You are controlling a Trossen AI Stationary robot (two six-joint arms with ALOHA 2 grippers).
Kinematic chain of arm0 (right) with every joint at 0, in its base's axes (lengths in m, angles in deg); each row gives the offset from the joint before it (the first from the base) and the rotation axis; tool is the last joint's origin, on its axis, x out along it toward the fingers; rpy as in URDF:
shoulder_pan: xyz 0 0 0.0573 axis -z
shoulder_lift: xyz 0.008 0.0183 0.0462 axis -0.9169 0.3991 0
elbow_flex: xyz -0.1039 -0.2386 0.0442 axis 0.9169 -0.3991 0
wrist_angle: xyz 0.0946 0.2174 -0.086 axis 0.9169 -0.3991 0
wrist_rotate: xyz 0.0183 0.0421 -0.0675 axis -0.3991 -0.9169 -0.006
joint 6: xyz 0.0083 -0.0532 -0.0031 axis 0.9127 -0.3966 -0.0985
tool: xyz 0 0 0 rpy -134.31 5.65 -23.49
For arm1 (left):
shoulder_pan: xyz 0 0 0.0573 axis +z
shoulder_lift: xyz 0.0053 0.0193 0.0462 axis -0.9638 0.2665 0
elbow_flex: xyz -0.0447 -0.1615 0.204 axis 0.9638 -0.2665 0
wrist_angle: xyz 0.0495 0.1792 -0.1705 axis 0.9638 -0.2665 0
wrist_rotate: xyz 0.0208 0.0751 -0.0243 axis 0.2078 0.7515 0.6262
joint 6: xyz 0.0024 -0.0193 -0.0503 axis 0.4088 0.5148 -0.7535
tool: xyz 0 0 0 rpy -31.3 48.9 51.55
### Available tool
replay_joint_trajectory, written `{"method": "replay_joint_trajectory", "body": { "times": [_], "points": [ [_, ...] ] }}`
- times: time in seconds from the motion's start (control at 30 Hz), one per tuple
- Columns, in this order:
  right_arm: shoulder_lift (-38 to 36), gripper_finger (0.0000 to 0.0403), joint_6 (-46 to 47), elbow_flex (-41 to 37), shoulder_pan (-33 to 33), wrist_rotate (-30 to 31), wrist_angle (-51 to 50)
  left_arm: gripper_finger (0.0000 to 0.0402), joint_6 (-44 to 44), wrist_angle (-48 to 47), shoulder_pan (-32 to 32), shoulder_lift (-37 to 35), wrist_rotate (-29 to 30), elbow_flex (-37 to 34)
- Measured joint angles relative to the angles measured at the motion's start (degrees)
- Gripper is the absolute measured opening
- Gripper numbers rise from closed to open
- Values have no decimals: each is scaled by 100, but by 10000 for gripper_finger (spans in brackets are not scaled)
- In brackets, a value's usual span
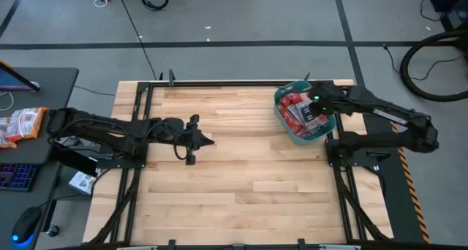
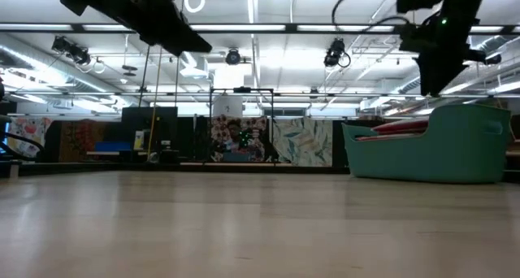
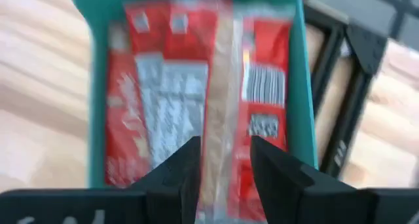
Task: Sort popcorn bags into baskets
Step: Return to Home Position
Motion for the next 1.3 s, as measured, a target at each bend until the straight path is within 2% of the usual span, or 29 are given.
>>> {"method": "replay_joint_trajectory", "body": {
  "times": [0.13, 0.37, 0.53, 0.63, 0.7, 0.73, 0.83, 1.13, 1.3],
  "points": [
    [-866, 133, -303, -360, -10, -216, 643, 9, 92, 235, -10, -250, -385, -165],
    [-2170, 122, -868, -1241, -270, -1083, 1912, 9, -556, 1675, 366, -1457, -289, -1446],
    [-2959, 122, -1379, -1995, -385, -1761, 3088, 9, -1099, 1529, 535, -2467, -292, -1968],
    [-3331, 121, -1049, -2257, -393, -1709, 3874, 9, -1303, 1158, 535, -2993, -300, -2035],
    [-3441, 118, -404, -2344, -394, -1183, 4509, 9, -1380, 953, 523, -3260, -300, -2035],
    [-3482, 115, -385, -2383, -405, -1049, 4799, 9, -1386, 871, 520, -3368, -299, -2037],
    [-3529, 107, -852, -2566, -514, -1244, 5608, 9, -1370, 786, 518, -3683, -298, -2045],
    [-3555, 74, -1179, -3710, -789, -1244, 7400, 9, -1436, 301, 514, -4733, -296, -2061],
    [-3559, 48, -1242, -4224, -979, -1246, 8248, 9, -1567, 87, 507, -5031, -259, -2190]
  ]
}}
